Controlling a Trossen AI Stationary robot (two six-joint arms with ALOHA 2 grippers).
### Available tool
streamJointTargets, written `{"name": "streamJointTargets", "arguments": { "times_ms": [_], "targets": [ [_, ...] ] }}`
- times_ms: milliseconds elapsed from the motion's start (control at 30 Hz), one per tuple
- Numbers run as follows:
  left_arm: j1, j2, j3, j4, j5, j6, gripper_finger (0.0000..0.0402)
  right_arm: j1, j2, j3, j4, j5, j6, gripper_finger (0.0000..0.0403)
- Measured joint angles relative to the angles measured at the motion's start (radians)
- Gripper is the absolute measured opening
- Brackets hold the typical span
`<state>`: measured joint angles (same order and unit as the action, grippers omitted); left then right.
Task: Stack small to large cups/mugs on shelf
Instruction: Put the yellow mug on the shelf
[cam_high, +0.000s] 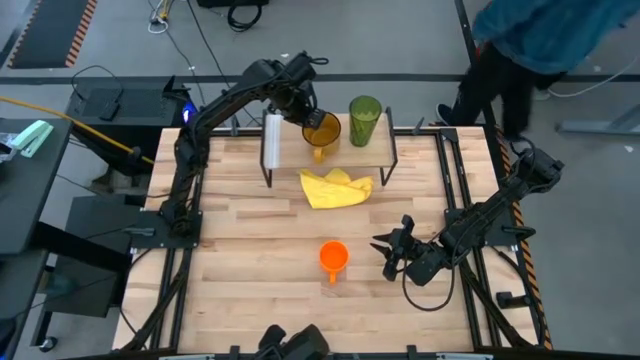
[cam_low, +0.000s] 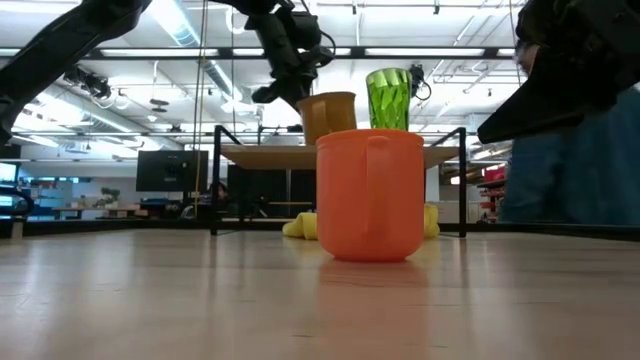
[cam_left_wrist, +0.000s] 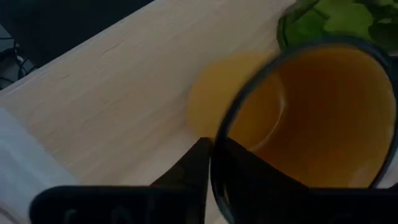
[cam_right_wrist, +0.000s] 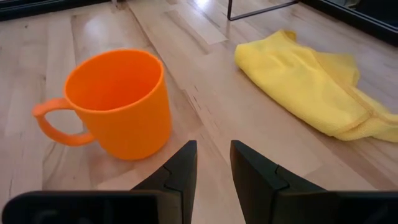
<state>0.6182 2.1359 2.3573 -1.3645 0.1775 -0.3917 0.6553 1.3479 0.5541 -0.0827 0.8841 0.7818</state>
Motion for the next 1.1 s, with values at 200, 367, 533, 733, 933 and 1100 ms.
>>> {"name": "streamJointTargets", "arguments": {
  "times_ms": [200,367,533,733,933,1100],
  "targets": [
    [-0.001,0.002,-0.002,-0.002,0.001,0.012,0.0072,0.0,0.0,0.0,0.0,-0.003,0.0,0.0105],
    [-0.001,0.002,-0.002,-0.002,0.003,0.018,0.0066,0.0,0.0,0.0,0.0,-0.003,0.0,0.0105],
    [-0.001,0.0,-0.002,0.008,0.003,0.024,0.0072,0.0,0.0,0.0,0.0,-0.003,0.0,0.0105],
    [-0.001,-0.001,-0.002,0.031,0.004,0.024,0.0096,0.0,0.0,0.0,-0.001,-0.003,0.0,0.0105],
    [0.001,-0.021,-0.002,0.049,0.001,0.037,0.0122,0.0,0.0,0.0,-0.001,-0.003,0.0,0.0105],
    [0.003,-0.061,-0.002,0.062,-0.018,0.038,0.0143,0.0,0.0,0.0,-0.001,-0.004,0.004,0.0105]
  ]
}}
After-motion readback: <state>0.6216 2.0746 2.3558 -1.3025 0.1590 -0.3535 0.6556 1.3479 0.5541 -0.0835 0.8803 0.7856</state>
